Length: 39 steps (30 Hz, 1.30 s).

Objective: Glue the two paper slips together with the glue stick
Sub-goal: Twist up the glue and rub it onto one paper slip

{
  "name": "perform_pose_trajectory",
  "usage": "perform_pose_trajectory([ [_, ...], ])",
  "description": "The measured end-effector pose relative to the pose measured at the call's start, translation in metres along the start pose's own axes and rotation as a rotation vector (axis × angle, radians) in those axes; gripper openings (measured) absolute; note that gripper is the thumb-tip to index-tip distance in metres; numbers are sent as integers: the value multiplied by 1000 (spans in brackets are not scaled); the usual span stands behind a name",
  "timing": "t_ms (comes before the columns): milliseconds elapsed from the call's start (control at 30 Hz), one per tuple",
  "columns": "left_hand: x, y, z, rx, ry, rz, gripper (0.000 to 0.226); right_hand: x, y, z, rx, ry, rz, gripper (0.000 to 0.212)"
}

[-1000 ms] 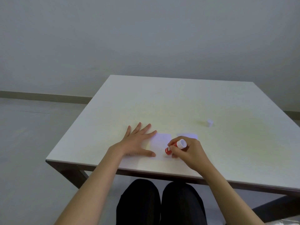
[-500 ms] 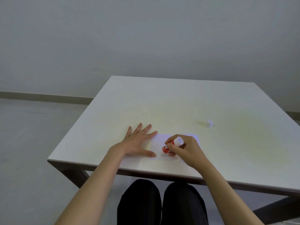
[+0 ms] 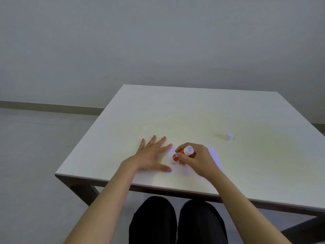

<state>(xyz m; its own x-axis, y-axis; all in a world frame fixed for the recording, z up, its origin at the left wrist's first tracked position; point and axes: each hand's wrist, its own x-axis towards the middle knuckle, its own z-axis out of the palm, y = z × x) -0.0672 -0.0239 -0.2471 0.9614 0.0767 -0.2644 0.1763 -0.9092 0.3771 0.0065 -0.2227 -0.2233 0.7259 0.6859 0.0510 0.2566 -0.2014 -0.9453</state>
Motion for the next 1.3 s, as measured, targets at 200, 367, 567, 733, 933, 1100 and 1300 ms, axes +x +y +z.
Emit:
perform_pose_trajectory([
  [200,2,-1,-1,37,-21,-6,98,16,1,-12,-64,202,24,5],
  [367,3,-4,1,12,-14,9,100,3,0,14,10,-42,-9,6],
  [567,3,-3,0,84,-49,6,103,14,3,1,77,197,84,5],
  [733,1,-2,-3,99,-58,9,107,8,7,1,181,304,100,12],
  [933,-7,1,-13,-285,-7,-53,102,-10,-10,10,1131,343,341,3],
  [1100,-21,23,-18,-983,374,-2,55,-16,-30,20,1570,305,464,10],
  [1300,-23,71,-6,-1065,730,-26,5,-9,-40,42,1406,195,487,16],
])
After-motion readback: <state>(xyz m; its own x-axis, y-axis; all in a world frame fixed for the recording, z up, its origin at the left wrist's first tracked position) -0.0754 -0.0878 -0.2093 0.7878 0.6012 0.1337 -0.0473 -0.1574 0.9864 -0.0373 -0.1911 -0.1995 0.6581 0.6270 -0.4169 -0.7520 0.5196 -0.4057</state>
